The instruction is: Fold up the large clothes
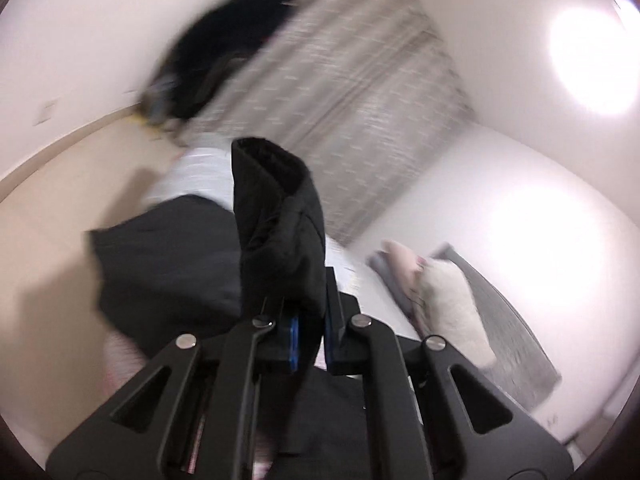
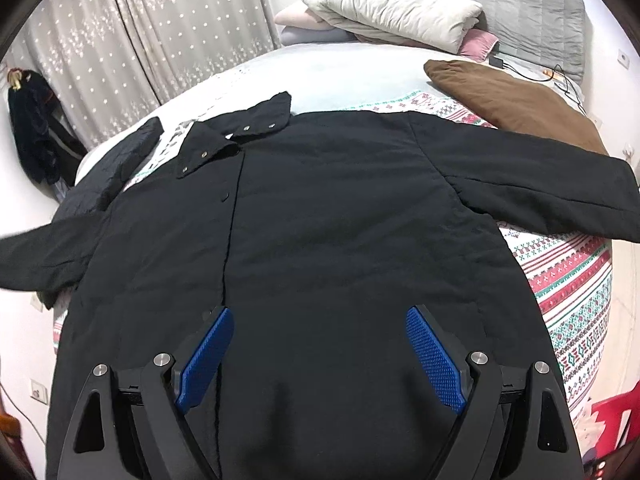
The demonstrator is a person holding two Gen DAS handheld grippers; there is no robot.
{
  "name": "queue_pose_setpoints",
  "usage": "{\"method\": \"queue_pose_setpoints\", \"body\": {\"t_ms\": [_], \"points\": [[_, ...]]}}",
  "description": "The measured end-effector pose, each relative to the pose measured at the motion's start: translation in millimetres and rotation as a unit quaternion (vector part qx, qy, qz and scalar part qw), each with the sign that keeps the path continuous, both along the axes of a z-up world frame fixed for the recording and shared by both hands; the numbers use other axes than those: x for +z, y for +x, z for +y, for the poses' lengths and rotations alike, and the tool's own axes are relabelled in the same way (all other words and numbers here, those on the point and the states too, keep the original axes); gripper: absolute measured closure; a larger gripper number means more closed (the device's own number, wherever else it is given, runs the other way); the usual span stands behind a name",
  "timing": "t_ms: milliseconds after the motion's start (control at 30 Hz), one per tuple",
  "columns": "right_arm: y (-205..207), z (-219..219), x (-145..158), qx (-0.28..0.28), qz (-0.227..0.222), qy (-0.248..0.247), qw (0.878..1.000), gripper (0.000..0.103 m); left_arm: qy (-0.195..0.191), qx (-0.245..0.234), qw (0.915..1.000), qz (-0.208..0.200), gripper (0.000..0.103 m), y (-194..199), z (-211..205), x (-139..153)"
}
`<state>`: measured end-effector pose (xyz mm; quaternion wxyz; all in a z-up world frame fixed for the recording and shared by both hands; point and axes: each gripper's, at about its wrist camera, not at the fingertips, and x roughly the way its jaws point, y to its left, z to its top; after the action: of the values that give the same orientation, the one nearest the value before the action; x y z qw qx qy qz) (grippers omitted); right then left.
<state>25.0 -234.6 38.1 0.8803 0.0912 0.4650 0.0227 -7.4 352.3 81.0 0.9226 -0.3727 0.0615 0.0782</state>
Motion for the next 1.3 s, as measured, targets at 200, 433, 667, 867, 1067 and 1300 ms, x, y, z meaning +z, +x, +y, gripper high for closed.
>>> {"method": "queue_pose_setpoints", "body": {"t_ms": [200,433,667,867,1067,1300], "points": [[-2,-10,3,-0.009,-0.005,0.012,1.000,0.014,0.043,-0.103,0.9936,-0.012,0.093,47,-73,45],[1,-22,2,-0.027,-0.007,0.032,0.999,0.014,0.060,-0.232,0.9706,0.024,0.093,105,-184,45],[5,-34,-6,-0.043,-0.006,0.048,0.998,0.014,0.075,-0.409,0.8978,0.145,0.055,160,-283,-6],[7,-49,-12,-0.058,-0.003,0.071,0.996,0.014,0.123,-0.388,0.9023,0.143,0.028,145,-271,5],[14,-46,-17,-0.047,-0.003,0.132,0.990,0.014,0.189,-0.314,0.9137,0.176,0.027,136,-226,-1],[73,0,-30,0.010,0.013,0.195,0.981,0.015,0.234,-0.270,0.9041,0.234,0.027,156,-180,-51]]}}
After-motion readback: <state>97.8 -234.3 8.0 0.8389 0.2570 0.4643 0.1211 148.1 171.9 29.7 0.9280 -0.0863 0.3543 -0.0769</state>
